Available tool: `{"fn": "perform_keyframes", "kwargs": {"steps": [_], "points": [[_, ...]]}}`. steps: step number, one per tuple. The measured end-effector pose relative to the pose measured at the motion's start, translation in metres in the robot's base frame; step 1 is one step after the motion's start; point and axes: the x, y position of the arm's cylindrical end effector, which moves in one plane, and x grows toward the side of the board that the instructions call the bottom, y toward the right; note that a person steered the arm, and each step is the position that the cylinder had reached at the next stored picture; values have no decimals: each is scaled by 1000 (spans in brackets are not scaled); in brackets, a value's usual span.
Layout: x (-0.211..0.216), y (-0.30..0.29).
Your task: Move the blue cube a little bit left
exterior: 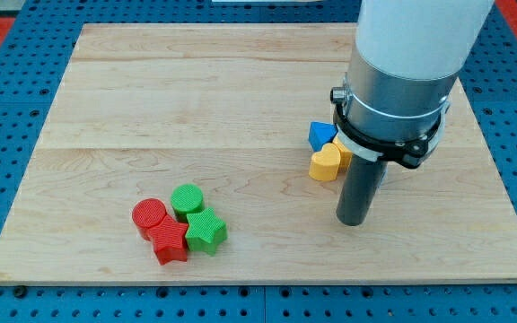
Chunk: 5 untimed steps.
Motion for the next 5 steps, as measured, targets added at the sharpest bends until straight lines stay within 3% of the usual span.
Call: {"fn": "perform_keyframes", "kwargs": {"steps": [5], "points": [[-7,35]]}}
